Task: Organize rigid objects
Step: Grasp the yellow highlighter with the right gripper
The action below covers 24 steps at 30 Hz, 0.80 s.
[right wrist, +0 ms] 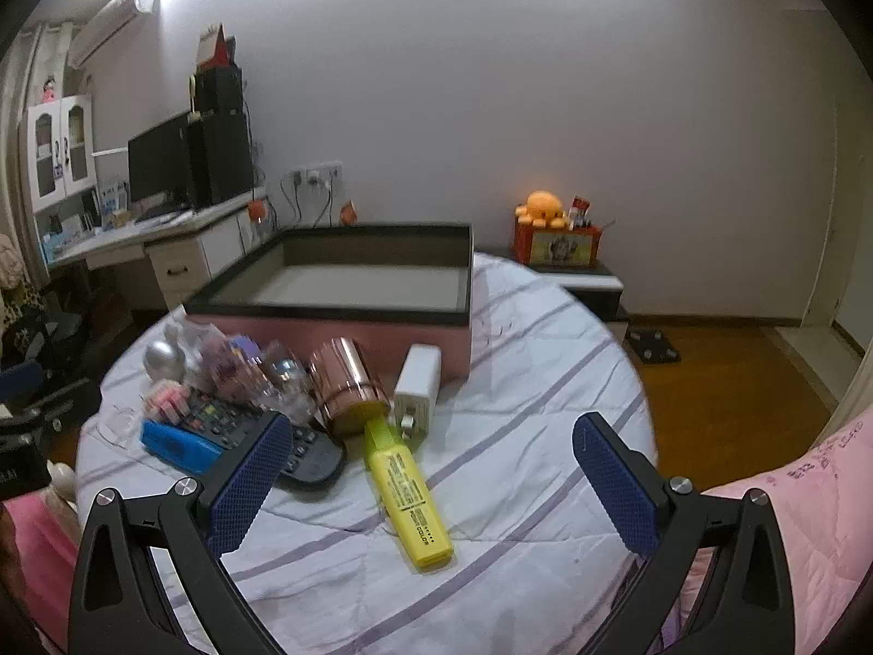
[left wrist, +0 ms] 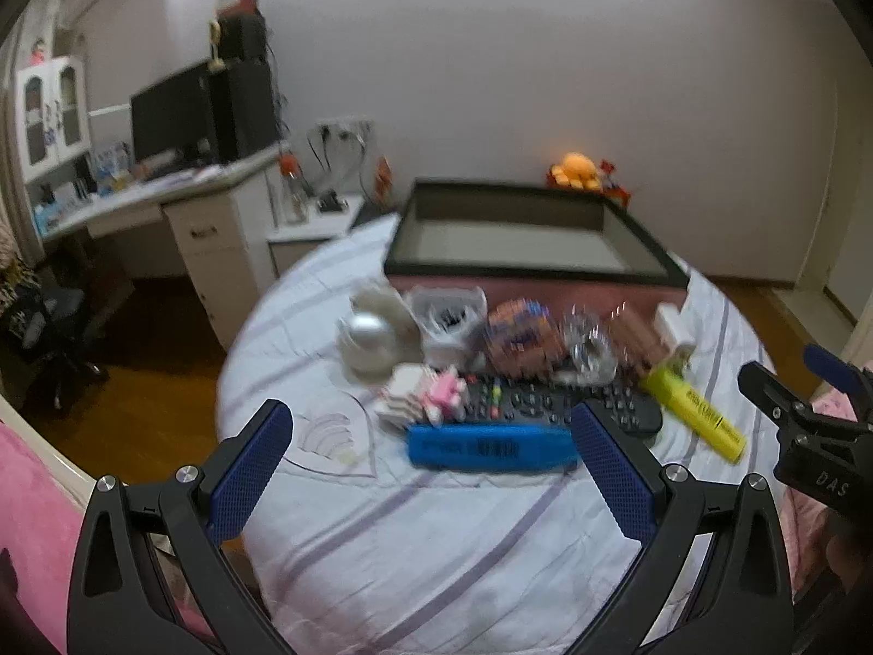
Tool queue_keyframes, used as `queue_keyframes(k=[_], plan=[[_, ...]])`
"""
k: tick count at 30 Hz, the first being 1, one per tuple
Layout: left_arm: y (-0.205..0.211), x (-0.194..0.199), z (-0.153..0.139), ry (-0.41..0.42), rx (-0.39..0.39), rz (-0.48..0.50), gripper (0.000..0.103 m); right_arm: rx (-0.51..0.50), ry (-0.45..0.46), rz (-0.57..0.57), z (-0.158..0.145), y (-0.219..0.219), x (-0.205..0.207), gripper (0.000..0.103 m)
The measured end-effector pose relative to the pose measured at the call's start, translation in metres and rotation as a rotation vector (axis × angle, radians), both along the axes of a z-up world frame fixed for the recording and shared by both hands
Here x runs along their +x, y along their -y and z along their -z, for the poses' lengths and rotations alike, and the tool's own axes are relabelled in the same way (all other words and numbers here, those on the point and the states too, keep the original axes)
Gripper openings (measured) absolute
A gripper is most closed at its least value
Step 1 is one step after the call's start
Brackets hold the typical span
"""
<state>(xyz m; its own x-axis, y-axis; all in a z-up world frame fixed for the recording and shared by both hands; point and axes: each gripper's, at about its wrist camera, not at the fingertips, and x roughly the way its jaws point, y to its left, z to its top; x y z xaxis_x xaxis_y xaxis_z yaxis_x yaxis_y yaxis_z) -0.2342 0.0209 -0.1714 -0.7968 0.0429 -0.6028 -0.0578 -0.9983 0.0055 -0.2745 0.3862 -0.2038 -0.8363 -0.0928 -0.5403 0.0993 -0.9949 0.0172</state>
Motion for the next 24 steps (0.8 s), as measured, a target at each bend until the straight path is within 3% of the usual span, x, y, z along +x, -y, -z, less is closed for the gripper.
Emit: queue_keyframes(k=[13, 16, 18, 24], plan=[[0.004, -0.017, 0.034, 0.117, -0.014, -0.028, 0.103, -0.041, 0.091, -0.087, 0.032, 0.003, -0.021, 0.102], [0.004, -0.016, 0.036, 0.122, -0.02, -0.03, 0.103, -0.026, 0.107, -0.111, 0.037, 0.007, -0.026, 0.086], [0.005, -0.015, 0.035, 0.122, -0.017, -0.028, 0.103, -0.022, 0.134, -0.124, 0.043, 0.007, -0.032, 0.064], [0.008, -0.014, 0.037, 0.133, -0.008, -0.037, 0.103, 0.006, 0.18, -0.162, 0.056, 0.008, -0.046, 0.061]])
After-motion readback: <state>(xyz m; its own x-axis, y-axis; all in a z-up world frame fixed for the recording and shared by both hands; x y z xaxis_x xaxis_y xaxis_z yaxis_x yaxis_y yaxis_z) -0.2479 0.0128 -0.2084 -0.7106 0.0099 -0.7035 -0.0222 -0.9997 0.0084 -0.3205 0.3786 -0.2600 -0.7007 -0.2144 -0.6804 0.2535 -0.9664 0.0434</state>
